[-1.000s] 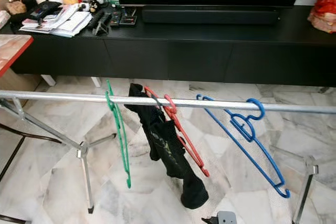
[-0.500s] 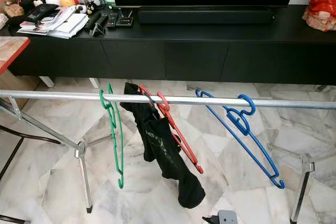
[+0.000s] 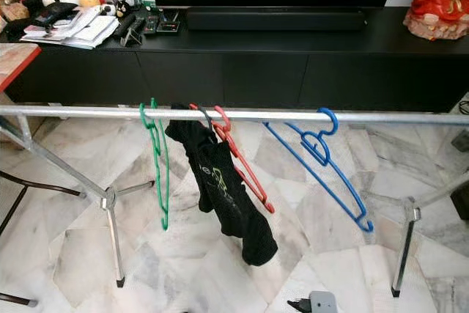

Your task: Hang hanger

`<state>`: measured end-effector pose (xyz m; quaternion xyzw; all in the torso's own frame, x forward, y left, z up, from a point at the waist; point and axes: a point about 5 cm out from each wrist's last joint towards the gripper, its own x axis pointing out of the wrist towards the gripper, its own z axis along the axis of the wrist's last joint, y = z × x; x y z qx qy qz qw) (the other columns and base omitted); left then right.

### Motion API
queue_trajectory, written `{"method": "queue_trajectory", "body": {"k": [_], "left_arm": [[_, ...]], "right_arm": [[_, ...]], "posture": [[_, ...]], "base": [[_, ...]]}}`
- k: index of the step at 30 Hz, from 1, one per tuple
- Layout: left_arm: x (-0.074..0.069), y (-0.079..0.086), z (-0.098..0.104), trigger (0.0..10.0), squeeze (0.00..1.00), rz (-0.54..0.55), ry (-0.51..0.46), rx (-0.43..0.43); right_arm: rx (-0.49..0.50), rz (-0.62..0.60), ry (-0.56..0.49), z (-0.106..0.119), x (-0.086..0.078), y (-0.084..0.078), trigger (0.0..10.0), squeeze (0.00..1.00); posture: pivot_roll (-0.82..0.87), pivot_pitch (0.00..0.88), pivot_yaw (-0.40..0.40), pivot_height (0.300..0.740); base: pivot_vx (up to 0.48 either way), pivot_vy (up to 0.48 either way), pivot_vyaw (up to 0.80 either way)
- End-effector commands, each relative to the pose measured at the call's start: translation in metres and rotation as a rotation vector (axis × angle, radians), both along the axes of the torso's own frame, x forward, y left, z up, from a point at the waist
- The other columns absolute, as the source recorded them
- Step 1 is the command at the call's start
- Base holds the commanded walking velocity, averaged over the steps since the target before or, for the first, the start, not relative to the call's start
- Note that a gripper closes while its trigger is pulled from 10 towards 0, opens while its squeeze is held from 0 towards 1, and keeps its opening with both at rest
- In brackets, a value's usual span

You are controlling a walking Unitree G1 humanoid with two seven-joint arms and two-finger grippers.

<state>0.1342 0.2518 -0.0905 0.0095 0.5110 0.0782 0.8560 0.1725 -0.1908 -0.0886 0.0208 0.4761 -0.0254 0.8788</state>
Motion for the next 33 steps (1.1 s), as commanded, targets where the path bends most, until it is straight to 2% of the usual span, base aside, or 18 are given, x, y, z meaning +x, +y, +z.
{"method": "queue_trajectory", "body": {"k": [1,21,33], "left_arm": [[-0.0193,-0.0016,-0.0067,10.0,0.00,0.003,0.055,-0.011],[-0.0202,-0.0019,-0.0071,10.0,0.00,0.003,0.058,-0.013],[-0.0198,-0.0011,-0.0068,10.0,0.00,0.012,0.054,-0.009]], "right_arm": [[0.028,0.003,0.056,-0.0061,-0.0104,0.0083,10.0,0.00],[0.027,0.005,0.055,-0.0059,-0.0100,0.0076,10.0,0.00],[0.028,-0.002,0.054,-0.0061,-0.0109,0.0072,10.0,0.00]], "posture": [[-0.05,0.215,0.032,0.740],[-0.05,0.216,0.027,0.740],[-0.05,0.222,0.026,0.740]], "base": [[-0.262,0.000,0.00],[-0.264,0.000,0.00],[0.000,0.000,0.00]]}}
